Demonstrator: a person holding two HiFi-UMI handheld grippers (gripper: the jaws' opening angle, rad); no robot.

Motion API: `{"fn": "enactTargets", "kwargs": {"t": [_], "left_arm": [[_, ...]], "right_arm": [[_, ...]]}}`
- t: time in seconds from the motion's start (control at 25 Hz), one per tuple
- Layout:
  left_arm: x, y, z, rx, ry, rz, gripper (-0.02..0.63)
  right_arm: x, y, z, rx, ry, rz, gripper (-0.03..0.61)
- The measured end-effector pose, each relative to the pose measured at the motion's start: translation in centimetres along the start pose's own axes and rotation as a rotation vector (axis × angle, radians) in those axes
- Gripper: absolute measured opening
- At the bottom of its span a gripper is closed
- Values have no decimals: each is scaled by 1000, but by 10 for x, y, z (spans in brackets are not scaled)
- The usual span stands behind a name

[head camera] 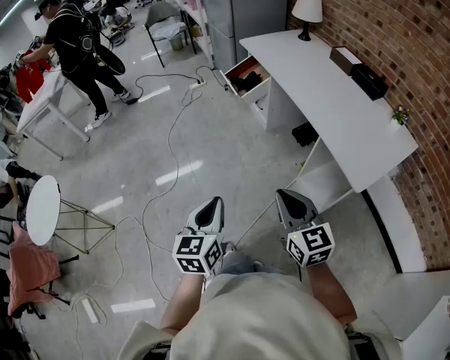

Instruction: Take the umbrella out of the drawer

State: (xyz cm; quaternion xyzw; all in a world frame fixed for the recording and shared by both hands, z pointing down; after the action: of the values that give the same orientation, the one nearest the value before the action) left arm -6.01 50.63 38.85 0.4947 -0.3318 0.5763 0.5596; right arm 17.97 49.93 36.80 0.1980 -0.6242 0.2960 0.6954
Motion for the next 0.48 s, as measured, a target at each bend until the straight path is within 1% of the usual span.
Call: {"fn": "enactTargets", "kwargs": {"t": [0.24,0.48], "left_arm": [[4,0,-10,-20,-15,-21,12],[4,0,-10,2,-2,-23,15]], "right_arm": [[-3,6,-3,-11,-15,-13,0],[-7,8,-1,-22,-17,-27,0]]}}
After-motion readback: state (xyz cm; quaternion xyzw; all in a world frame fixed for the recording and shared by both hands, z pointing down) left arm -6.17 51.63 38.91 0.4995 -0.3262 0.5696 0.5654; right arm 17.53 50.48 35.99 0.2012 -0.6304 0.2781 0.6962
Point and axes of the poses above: the fingertips, and each gripper's own axes: z forward along the fingers, y to its left, x out of its underside, the point moved 9 cm from there along -z, backward along the fingers, and after that the axes turned 15 degrees about -x, right-handed, at the moved point
